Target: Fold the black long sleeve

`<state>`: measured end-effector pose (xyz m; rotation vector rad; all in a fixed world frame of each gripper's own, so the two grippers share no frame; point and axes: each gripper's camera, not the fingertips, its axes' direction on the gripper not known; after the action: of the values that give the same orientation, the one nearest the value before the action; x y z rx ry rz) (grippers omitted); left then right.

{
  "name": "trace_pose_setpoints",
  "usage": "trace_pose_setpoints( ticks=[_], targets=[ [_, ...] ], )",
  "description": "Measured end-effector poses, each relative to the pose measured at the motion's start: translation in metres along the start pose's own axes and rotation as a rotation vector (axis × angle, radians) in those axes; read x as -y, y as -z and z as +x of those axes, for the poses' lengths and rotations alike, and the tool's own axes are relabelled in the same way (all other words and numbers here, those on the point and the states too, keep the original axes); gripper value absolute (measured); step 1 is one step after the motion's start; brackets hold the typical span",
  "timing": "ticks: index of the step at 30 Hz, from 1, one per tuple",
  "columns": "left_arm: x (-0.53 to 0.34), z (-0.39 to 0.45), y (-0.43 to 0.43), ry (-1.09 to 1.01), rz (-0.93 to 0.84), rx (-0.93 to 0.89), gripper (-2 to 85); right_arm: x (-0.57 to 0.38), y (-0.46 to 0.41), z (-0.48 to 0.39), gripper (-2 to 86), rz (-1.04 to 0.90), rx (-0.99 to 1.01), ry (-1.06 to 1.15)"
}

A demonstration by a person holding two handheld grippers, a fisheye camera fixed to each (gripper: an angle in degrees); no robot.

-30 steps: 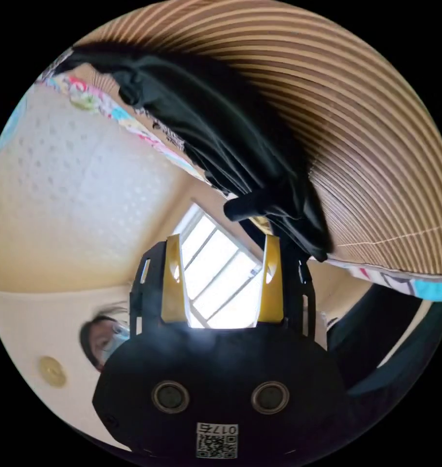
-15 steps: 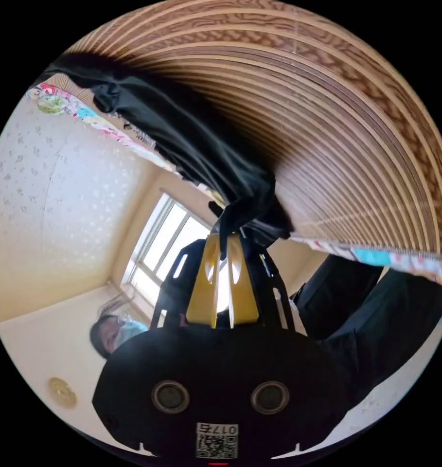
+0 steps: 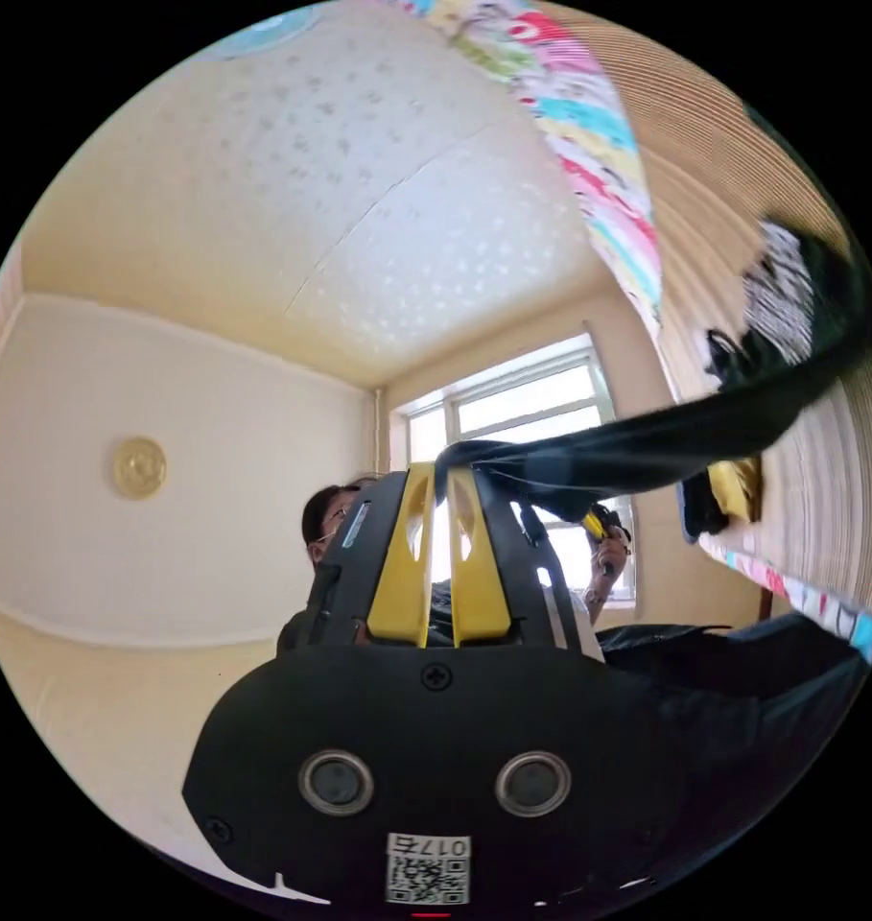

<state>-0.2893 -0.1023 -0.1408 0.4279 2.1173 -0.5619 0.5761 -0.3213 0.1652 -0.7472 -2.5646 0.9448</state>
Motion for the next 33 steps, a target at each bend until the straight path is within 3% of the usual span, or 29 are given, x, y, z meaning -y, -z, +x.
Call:
trace_pose_setpoints(
  ticks=[5, 9, 18, 22, 27, 33],
  targets=[
    [0.006, 0.096, -0.057, -0.182, 0.017, -0.031, 3.5, -0.01, -0.109, -0.104, 1.8, -0.092, 0.07, 0.231],
    [0.009, 0.151, -0.092, -0.262, 0.068, 0.062, 3.3, -0.013, -0.16, -0.149, 1.7, -0.085, 0.009, 0.324],
    [0.113, 0.055, -0.154, -0.168, -0.023, 0.336, 2.5, 0.109, -0.168, -0.071, 1.5, -0.051, -0.272, 0.101],
    [0.178, 0.074, -0.205, -0.304, -0.098, 0.286, 2.4, 0.146, -0.222, -0.1, 1.4, -0.099, -0.21, 0.266],
    [0.192, 0.139, -0.25, -0.528, -0.185, 0.227, 2.6, 0.132, -0.296, -0.163, 1.6, -0.28, -0.239, 0.496],
    [0.124, 0.094, -0.252, -0.508, -0.287, 0.417, 3.2, 0.081, -0.291, -0.118, 2.0, -0.385, -0.605, 0.498]
  ],
)
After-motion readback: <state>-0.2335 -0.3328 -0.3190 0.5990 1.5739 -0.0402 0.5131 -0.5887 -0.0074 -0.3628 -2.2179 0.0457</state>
